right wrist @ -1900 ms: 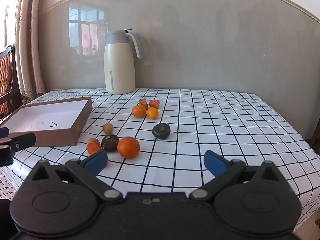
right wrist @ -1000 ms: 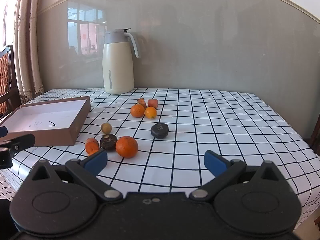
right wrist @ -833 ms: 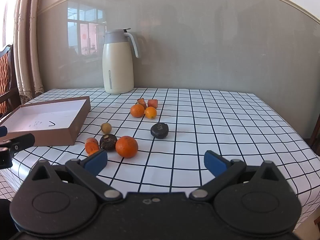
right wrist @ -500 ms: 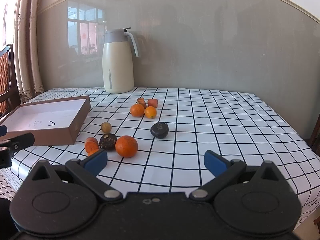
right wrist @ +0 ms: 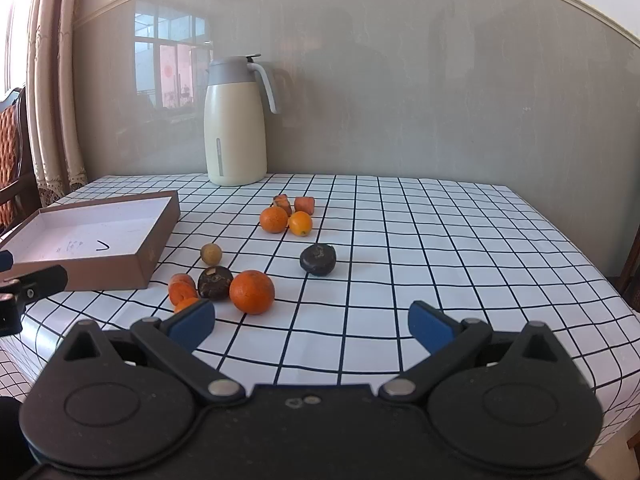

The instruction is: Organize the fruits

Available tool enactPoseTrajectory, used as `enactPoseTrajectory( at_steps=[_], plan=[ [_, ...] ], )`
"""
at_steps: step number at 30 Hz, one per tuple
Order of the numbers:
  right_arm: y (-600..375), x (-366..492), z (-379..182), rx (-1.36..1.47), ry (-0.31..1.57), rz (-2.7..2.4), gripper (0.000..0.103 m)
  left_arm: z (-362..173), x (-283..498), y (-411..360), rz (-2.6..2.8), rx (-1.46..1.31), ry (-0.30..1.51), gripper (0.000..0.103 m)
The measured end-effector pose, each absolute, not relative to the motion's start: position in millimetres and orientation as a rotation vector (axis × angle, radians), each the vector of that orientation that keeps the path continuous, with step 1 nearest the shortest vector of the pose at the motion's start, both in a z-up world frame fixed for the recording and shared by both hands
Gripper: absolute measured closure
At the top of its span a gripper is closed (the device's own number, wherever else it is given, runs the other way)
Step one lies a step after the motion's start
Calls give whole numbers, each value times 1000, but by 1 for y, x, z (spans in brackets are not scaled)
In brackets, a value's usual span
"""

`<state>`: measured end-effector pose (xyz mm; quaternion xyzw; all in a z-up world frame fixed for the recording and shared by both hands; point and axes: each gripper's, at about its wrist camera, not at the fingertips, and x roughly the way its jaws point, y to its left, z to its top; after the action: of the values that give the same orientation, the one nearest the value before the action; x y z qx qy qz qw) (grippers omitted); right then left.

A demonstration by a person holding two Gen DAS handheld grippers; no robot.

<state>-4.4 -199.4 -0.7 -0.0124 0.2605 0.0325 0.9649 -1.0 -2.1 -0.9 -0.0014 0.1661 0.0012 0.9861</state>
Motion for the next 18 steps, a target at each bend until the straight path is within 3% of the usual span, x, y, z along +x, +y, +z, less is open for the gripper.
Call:
enactPoseTrajectory(
  at_steps=[18],
  plan=[
    [-200, -5, 0, -27, 530, 62, 6, 0, -2, -3, 3, -3, 332, 0]
  ],
)
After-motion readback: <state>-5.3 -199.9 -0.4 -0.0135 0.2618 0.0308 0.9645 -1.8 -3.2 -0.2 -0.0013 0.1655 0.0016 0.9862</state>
